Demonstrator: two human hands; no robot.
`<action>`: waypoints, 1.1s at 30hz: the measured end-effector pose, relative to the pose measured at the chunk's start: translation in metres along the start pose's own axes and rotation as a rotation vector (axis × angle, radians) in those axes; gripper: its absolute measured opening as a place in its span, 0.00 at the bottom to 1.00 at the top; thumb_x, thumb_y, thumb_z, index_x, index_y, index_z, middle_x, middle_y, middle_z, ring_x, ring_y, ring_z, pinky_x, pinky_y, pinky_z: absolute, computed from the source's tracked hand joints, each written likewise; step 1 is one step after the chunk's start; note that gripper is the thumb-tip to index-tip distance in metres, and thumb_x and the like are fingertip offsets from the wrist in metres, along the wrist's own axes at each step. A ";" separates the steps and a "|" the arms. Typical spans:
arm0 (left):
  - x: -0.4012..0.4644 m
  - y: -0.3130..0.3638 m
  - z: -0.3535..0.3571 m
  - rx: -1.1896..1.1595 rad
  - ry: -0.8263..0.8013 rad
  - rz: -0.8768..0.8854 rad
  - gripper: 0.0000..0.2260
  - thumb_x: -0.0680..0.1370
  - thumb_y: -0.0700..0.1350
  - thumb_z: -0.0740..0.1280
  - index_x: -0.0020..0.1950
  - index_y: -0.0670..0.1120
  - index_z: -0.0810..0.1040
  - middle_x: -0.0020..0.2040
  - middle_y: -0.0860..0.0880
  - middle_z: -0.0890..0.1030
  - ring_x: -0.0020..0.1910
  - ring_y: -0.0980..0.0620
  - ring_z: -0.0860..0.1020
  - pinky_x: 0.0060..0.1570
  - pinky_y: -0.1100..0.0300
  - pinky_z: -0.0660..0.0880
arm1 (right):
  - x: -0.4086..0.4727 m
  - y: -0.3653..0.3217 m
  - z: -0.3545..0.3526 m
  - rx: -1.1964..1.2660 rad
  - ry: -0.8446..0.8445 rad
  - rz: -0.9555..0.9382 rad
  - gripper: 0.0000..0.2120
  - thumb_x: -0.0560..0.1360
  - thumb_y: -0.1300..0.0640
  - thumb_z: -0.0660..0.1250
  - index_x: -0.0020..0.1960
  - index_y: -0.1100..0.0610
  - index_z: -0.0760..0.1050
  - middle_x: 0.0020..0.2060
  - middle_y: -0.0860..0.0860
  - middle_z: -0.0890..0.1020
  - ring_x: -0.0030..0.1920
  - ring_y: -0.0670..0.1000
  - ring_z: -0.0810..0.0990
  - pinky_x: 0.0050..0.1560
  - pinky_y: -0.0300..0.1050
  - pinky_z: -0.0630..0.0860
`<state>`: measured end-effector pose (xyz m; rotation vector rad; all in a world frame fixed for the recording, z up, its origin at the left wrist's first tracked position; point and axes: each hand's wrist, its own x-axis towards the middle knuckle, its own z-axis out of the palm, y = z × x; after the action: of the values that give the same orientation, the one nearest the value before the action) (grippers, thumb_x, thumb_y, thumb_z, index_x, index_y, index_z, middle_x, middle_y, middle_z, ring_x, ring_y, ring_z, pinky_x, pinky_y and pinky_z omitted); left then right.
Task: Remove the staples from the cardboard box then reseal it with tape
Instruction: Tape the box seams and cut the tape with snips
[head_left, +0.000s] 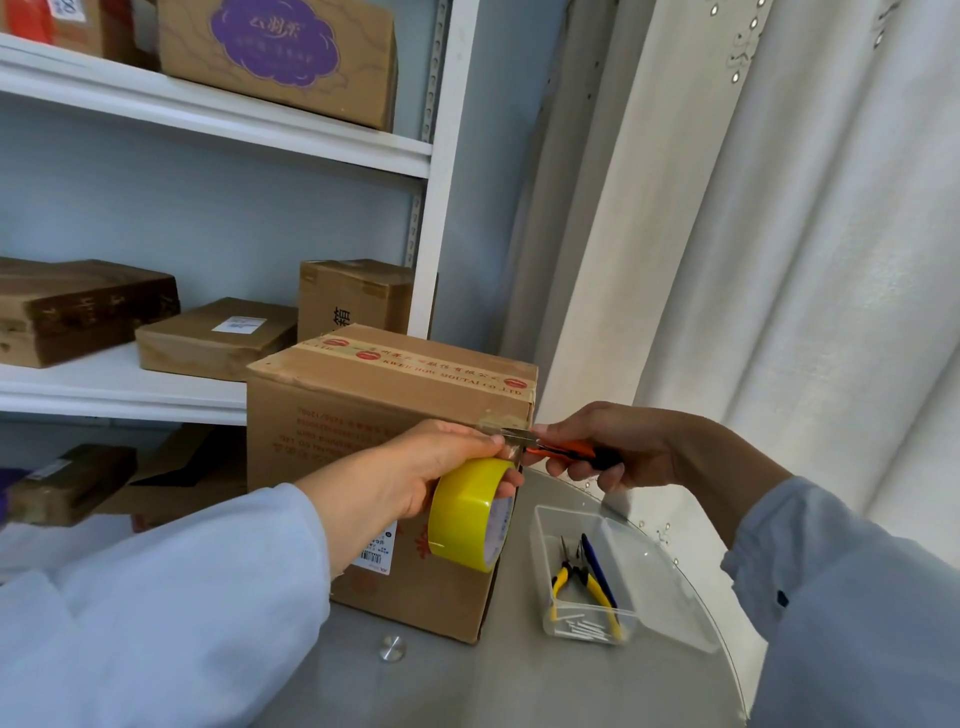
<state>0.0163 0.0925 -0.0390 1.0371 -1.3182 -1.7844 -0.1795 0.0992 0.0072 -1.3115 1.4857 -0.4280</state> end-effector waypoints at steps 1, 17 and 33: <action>0.000 0.000 0.000 0.003 0.003 -0.002 0.06 0.78 0.38 0.65 0.48 0.36 0.79 0.37 0.38 0.83 0.26 0.50 0.81 0.30 0.61 0.80 | 0.000 -0.002 0.001 0.012 -0.002 0.013 0.19 0.77 0.49 0.64 0.59 0.63 0.78 0.32 0.49 0.75 0.26 0.43 0.66 0.19 0.30 0.60; -0.001 0.000 -0.002 -0.004 -0.010 -0.007 0.05 0.78 0.38 0.65 0.47 0.36 0.78 0.35 0.38 0.82 0.25 0.50 0.80 0.26 0.62 0.78 | -0.001 -0.016 0.016 -0.008 0.065 0.068 0.13 0.79 0.52 0.62 0.50 0.61 0.78 0.29 0.49 0.74 0.23 0.43 0.65 0.18 0.29 0.58; -0.003 0.003 0.000 -0.021 0.045 -0.051 0.10 0.81 0.42 0.61 0.44 0.37 0.76 0.33 0.39 0.82 0.24 0.49 0.80 0.24 0.62 0.77 | -0.010 -0.023 0.032 -0.252 0.607 -0.345 0.09 0.74 0.55 0.70 0.51 0.59 0.77 0.35 0.48 0.73 0.33 0.45 0.68 0.21 0.30 0.62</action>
<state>0.0178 0.0941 -0.0354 1.1026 -1.2539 -1.7983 -0.1425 0.1121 0.0181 -1.7476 1.8514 -0.9521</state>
